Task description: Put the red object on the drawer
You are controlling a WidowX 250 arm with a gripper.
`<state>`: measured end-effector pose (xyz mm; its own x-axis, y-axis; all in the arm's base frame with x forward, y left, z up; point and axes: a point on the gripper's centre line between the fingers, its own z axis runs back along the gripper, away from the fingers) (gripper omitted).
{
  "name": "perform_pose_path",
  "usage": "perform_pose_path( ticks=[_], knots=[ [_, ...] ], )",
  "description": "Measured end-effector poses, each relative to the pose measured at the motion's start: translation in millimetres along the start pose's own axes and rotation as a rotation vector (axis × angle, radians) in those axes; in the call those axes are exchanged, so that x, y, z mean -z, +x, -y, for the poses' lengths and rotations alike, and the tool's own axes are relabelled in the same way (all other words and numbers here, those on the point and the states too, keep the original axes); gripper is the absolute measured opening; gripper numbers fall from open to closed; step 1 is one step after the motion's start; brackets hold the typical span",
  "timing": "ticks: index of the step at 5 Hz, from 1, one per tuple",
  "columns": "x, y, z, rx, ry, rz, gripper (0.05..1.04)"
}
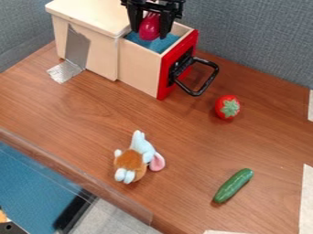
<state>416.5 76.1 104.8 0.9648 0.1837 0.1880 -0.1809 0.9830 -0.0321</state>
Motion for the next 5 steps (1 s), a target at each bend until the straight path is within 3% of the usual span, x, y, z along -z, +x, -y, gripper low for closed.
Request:
perform_pose_path(
  ticks=[1, 3, 4, 5],
  knots=[
    [1.6, 1.9, -5.3, -0.020, -0.017, 0.011, 1.017],
    [-1.1, -1.6, -2.9, 0.000, -0.034, 0.016, 1.006],
    [-36.3, -9.2, 6.1, 0.042, -0.050, 0.068, 1.006],
    [-55.3, -22.6, 12.8, 0.075, -0.058, 0.079, 1.006]
  ],
)
